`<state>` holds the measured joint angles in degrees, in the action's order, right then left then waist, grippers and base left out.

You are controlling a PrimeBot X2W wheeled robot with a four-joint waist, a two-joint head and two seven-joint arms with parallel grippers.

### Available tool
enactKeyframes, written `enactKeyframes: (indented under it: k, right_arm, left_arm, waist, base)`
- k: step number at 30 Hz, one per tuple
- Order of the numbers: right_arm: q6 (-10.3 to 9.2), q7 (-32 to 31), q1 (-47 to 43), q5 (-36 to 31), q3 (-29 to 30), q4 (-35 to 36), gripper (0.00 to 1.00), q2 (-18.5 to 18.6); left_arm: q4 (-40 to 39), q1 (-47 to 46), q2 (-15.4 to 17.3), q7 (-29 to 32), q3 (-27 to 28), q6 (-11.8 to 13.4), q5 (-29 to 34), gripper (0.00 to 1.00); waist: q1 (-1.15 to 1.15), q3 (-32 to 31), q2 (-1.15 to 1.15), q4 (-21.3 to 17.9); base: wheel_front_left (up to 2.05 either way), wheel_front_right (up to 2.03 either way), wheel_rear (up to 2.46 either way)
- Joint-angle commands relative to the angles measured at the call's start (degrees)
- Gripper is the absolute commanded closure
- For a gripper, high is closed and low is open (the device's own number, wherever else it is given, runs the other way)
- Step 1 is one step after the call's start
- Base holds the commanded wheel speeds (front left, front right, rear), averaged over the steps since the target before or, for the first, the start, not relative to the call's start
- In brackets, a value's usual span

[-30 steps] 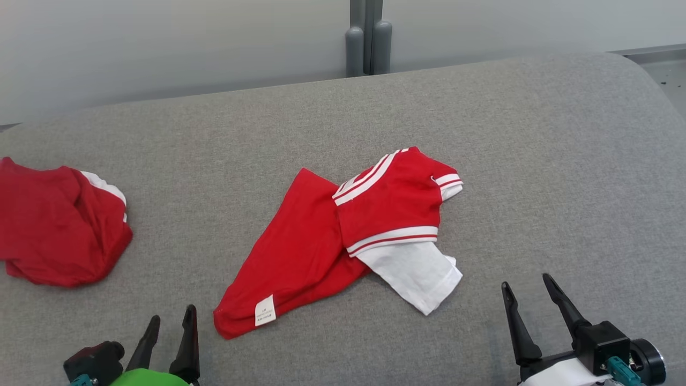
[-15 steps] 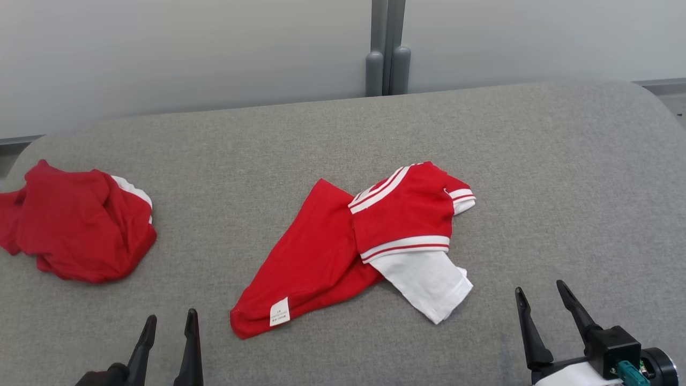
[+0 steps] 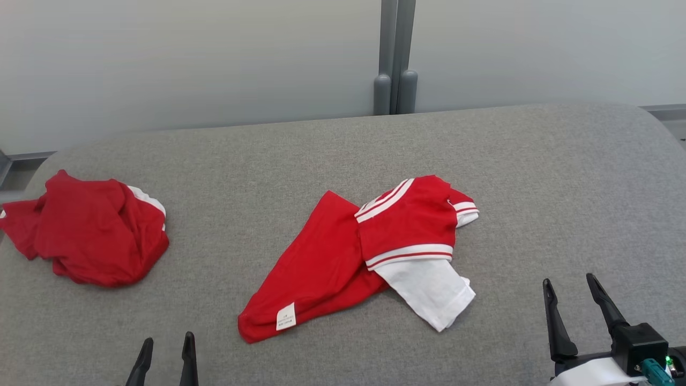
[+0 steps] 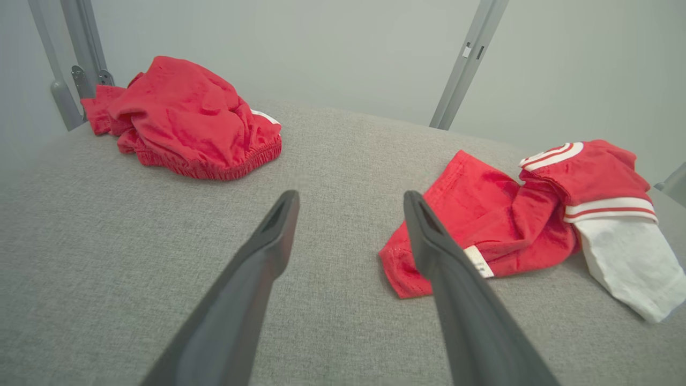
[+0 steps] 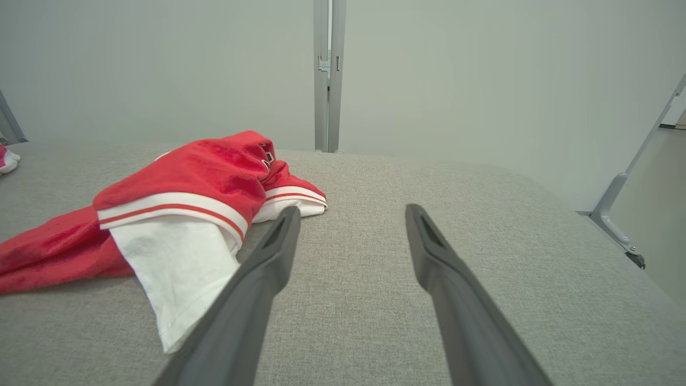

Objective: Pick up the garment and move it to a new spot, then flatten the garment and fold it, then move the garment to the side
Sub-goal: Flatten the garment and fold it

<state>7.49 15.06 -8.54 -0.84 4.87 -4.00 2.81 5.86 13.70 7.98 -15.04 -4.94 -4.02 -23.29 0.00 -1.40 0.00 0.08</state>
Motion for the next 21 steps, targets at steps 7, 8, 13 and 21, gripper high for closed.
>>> enactKeyframes:
  k: [7,8,13,21]
  right_arm:
    - [0.0,0.2,0.3,-1.7,1.7,0.2,0.0,0.3]
    - [0.0,0.2,0.5,-1.7,2.0,0.2,0.0,0.3]
    - [0.0,0.2,1.5,-2.4,1.5,-0.6,0.0,0.7]
    - [0.0,0.2,2.3,-2.6,0.5,-1.7,0.0,0.6]
  left_arm:
    - [1.6,-0.6,-0.8,-0.2,2.5,-1.7,5.2,0.0]
    - [1.9,-1.1,-0.8,-0.2,2.6,-1.8,5.7,0.0]
    - [3.6,-3.8,-0.9,-0.2,3.5,-2.6,7.3,0.0]
    - [5.2,-6.2,-0.4,-0.2,5.3,-3.4,8.0,0.0]
  waist:
    - [0.0,-0.2,0.0,0.9]
    - [0.0,-0.1,0.0,1.2]
    - [0.0,0.3,0.0,2.9]
    - [0.0,0.0,0.0,3.9]
  base:
    - [0.0,0.0,0.0]
    - [0.0,0.0,0.0]
    - [0.0,0.0,0.0]
    - [0.0,0.0,0.0]
